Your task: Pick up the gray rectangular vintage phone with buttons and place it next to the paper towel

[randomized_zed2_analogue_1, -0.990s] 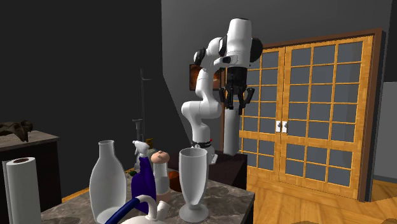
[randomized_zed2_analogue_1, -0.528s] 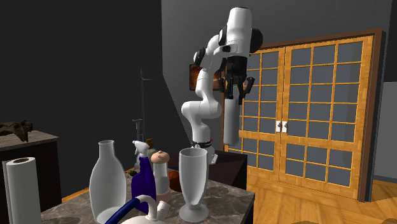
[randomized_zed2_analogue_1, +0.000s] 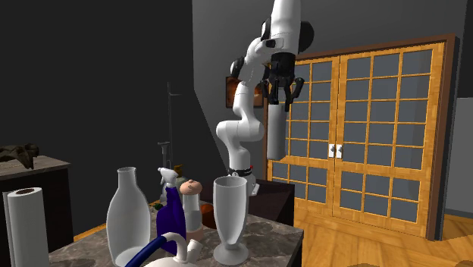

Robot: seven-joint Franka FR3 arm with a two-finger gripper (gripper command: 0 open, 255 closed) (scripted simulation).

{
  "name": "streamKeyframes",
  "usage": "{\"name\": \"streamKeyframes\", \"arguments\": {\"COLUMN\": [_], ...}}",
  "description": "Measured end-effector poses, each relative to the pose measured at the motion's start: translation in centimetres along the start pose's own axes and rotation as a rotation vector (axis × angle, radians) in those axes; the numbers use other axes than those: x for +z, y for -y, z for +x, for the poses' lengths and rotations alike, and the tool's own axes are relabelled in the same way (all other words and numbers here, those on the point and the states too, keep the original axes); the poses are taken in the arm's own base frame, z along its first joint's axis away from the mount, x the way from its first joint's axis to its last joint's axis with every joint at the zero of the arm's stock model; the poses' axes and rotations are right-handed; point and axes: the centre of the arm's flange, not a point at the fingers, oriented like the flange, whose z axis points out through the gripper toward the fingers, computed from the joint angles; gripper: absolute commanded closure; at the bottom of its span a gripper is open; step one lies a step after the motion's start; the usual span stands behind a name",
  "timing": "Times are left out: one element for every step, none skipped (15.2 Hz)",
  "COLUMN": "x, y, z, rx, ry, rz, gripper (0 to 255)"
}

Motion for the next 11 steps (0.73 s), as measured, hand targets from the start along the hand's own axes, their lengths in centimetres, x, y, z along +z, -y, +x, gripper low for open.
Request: {"name": "streamKeyframes", "arguments": {"x": [-0.4, -1.0, -1.5, -2.1, -2.5, -3.1, -3.6, -4.1, -4.7, -5.2, -5.7], "y": [-0.1, 0.0, 0.0, 0.0, 0.0, 0.0, -0.1, -0.1, -0.3, -0.4, -0.3], "z": [0.1, 0.2, 0.2, 0.2, 0.3, 0.3, 0.3, 0.4, 0.4, 0.5, 0.5], "rx": [0.000, 0.000, 0.000, 0.000, 0.000, 0.000, 0.000, 0.000, 0.000, 0.000, 0.000], "ry": [0.000, 0.000, 0.000, 0.000, 0.000, 0.000, 0.000, 0.000, 0.000, 0.000, 0.000], "rz": [0.000, 0.000, 0.000, 0.000, 0.000, 0.000, 0.000, 0.000, 0.000, 0.000, 0.000], "gripper": [255, 255, 255, 255, 255, 255, 255, 255, 255, 255, 255]}}
